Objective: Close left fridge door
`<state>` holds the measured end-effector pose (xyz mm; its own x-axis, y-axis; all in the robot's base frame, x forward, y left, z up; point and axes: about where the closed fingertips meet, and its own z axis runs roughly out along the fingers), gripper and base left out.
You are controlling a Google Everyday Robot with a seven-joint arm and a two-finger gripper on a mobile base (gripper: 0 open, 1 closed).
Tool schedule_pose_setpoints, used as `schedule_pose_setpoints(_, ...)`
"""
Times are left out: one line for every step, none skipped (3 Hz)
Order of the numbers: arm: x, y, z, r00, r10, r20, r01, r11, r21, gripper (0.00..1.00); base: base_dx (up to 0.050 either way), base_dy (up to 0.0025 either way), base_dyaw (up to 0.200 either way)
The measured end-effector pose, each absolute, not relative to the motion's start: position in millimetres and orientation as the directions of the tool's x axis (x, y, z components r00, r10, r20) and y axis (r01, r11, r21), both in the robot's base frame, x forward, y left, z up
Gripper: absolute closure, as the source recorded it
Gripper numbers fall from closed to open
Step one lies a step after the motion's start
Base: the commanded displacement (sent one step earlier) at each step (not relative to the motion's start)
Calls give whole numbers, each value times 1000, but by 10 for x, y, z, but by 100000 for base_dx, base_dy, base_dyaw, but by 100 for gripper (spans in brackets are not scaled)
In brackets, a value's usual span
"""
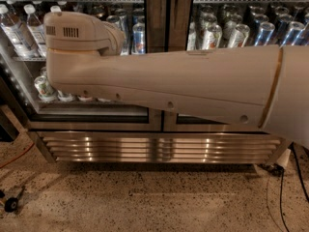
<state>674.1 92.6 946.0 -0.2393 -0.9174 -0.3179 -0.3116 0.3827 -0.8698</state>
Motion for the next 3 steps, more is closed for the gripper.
schedule_pose_setpoints(6561, 934, 9284, -307, -849, -429, -411, 525, -745, 100, 0, 0, 0)
schedule_pose_setpoints(6337, 1008, 8973, -401, -788, -467, -508, 616, -602, 100, 0, 0, 0)
schedule_pose_setpoints(6337, 1008, 8973, -401, -788, -467, -508, 616, -602, 100, 0, 0, 0)
